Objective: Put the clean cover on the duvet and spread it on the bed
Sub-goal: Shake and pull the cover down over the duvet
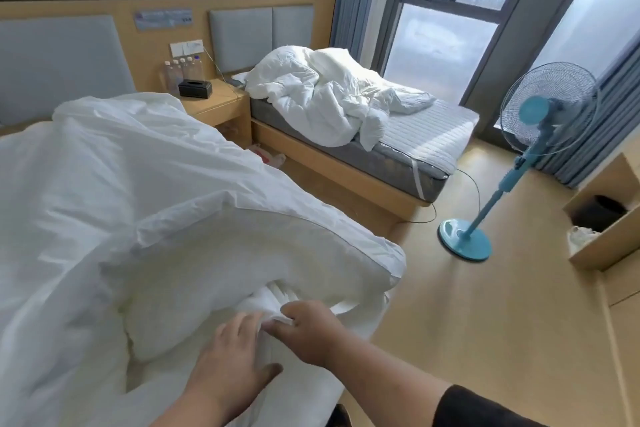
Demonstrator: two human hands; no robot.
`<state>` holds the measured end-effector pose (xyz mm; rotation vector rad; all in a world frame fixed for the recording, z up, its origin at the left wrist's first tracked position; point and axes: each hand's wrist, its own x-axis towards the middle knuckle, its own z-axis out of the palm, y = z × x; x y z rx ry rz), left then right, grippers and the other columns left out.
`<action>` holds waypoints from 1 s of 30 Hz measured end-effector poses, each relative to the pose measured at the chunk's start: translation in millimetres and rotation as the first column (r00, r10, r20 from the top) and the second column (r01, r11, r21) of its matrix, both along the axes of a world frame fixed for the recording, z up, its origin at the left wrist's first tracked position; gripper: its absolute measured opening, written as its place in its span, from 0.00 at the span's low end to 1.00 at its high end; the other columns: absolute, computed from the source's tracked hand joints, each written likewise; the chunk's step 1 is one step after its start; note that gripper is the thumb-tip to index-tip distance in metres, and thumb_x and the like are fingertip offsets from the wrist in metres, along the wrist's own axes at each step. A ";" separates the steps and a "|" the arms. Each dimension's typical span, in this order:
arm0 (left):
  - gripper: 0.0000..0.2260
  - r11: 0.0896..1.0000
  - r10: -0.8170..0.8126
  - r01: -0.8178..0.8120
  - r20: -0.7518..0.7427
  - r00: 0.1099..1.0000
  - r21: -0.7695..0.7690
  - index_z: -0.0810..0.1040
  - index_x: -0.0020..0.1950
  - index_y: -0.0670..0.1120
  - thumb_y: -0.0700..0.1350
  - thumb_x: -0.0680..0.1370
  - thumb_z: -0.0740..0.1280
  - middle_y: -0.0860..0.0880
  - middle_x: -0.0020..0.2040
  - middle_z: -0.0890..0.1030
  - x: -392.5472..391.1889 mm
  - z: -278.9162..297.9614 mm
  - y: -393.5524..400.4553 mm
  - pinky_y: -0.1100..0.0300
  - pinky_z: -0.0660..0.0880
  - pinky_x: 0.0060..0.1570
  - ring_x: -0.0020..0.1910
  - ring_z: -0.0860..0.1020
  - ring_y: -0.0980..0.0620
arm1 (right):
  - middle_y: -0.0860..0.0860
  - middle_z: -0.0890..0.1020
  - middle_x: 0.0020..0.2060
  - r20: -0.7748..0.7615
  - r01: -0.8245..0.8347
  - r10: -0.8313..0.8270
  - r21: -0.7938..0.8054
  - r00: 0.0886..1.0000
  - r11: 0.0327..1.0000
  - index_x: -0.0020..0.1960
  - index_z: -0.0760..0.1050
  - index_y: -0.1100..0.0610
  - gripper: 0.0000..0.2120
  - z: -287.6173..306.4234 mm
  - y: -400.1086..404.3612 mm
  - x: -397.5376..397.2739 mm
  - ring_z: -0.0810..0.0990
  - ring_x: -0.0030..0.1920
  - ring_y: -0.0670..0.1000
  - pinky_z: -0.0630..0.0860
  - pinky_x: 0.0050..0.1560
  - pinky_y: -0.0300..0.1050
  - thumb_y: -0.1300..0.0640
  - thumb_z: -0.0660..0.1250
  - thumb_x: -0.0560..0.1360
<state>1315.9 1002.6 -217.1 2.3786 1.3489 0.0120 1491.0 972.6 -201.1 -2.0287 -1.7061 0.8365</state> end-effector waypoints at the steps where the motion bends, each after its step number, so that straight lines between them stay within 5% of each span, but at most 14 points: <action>1: 0.36 0.999 0.029 -0.028 0.021 0.999 -0.016 0.56 0.77 0.58 0.68 0.74 0.65 0.56 0.72 0.64 8.9 -3.5 1.5 0.58 0.64 0.70 0.72 0.64 0.52 | 0.49 0.65 0.28 -0.042 0.011 -0.010 0.014 0.999 1.000 0.32 0.60 0.53 0.27 -1.0 3.1 5.5 0.64 0.30 0.49 0.59 0.32 0.43 0.36 0.63 0.78; 5: 0.13 0.977 0.173 -0.139 0.216 0.961 -0.160 0.74 0.64 0.66 0.55 0.81 0.64 0.58 0.59 0.79 47.7 -15.5 14.2 0.55 0.73 0.58 0.62 0.76 0.53 | 0.47 0.66 0.28 -0.202 -0.044 0.048 0.024 0.978 0.999 0.31 0.65 0.47 0.23 -9.3 16.7 41.5 0.65 0.31 0.47 0.61 0.32 0.42 0.32 0.62 0.75; 7: 0.11 0.910 0.388 -0.310 0.301 0.871 -0.275 0.82 0.49 0.63 0.46 0.81 0.65 0.55 0.46 0.85 66.2 -12.7 24.9 0.53 0.76 0.51 0.51 0.81 0.52 | 0.45 0.69 0.30 -0.222 -0.129 0.117 -0.041 0.968 0.991 0.35 0.67 0.43 0.19 -17.3 27.1 74.0 0.66 0.32 0.45 0.63 0.32 0.40 0.29 0.64 0.69; 9: 0.14 0.813 0.574 -0.470 0.337 0.746 -0.343 0.82 0.42 0.58 0.40 0.79 0.65 0.54 0.38 0.84 84.6 -7.8 34.5 0.54 0.74 0.43 0.39 0.80 0.53 | 0.45 0.75 0.39 -0.061 -0.248 0.242 -0.143 0.968 0.958 0.42 0.67 0.44 0.17 -31.2 42.4 114.1 0.72 0.39 0.47 0.67 0.36 0.44 0.34 0.69 0.71; 11: 0.11 0.821 0.556 -0.446 0.324 0.765 -0.356 0.77 0.38 0.56 0.43 0.77 0.62 0.56 0.34 0.80 106.2 0.1 36.5 0.54 0.70 0.38 0.33 0.75 0.57 | 0.50 0.77 0.44 0.107 -0.286 0.314 -0.219 0.943 0.933 0.46 0.65 0.47 0.10 -51.3 59.7 150.3 0.75 0.44 0.55 0.66 0.38 0.46 0.47 0.66 0.77; 14: 0.06 0.838 0.507 -0.394 0.273 0.818 -0.377 0.75 0.41 0.55 0.49 0.73 0.59 0.52 0.36 0.79 134.1 11.8 32.8 0.50 0.72 0.39 0.34 0.75 0.56 | 0.48 0.73 0.37 0.083 -0.239 0.263 -0.228 0.961 0.944 0.42 0.63 0.49 0.07 -91.7 82.2 182.8 0.73 0.38 0.54 0.64 0.32 0.47 0.54 0.59 0.77; 17: 0.08 0.727 0.687 -0.550 0.442 0.577 -0.411 0.85 0.46 0.54 0.48 0.76 0.66 0.53 0.40 0.85 135.1 30.5 31.6 0.61 0.74 0.45 0.40 0.80 0.59 | 0.47 0.74 0.36 -0.114 -0.161 0.135 -0.262 0.984 0.952 0.42 0.66 0.48 0.08 -132.3 89.4 200.9 0.71 0.36 0.50 0.64 0.33 0.44 0.51 0.62 0.79; 19: 0.10 0.654 0.749 -0.641 0.464 0.474 -0.401 0.84 0.45 0.53 0.55 0.71 0.66 0.54 0.37 0.83 120.3 45.6 23.7 0.59 0.72 0.43 0.37 0.77 0.58 | 0.47 0.74 0.36 -0.196 -0.160 0.112 -0.254 0.974 0.954 0.41 0.69 0.49 0.10 -156.1 85.7 208.9 0.71 0.36 0.49 0.64 0.33 0.39 0.52 0.63 0.81; 21: 0.18 0.612 0.778 -0.708 0.427 0.460 -0.352 0.80 0.43 0.45 0.59 0.67 0.63 0.52 0.32 0.75 102.2 55.7 9.5 0.55 0.66 0.39 0.33 0.70 0.54 | 0.47 0.74 0.36 -0.290 -0.179 0.095 -0.278 0.952 0.944 0.41 0.71 0.51 0.10 -166.0 82.6 208.4 0.71 0.34 0.45 0.65 0.32 0.38 0.53 0.61 0.81; 25: 0.12 0.555 0.821 -0.776 0.350 0.452 -0.300 0.73 0.38 0.42 0.51 0.70 0.62 0.53 0.28 0.67 90.0 58.8 -14.4 0.56 0.61 0.34 0.29 0.64 0.54 | 0.47 0.76 0.34 -0.339 -0.186 0.070 -0.324 0.938 0.928 0.40 0.74 0.51 0.12 -165.9 72.3 214.0 0.73 0.34 0.46 0.68 0.34 0.43 0.52 0.62 0.82; 30: 0.19 0.699 0.710 -0.682 0.098 0.697 -0.215 0.66 0.35 0.46 0.52 0.79 0.69 0.53 0.27 0.68 110.6 40.4 -41.9 0.54 0.61 0.33 0.28 0.66 0.55 | 0.49 0.80 0.42 0.196 -0.317 0.361 -0.225 0.912 0.921 0.37 0.70 0.48 0.16 -79.7 102.5 317.5 0.78 0.46 0.55 0.71 0.43 0.46 0.40 0.64 0.80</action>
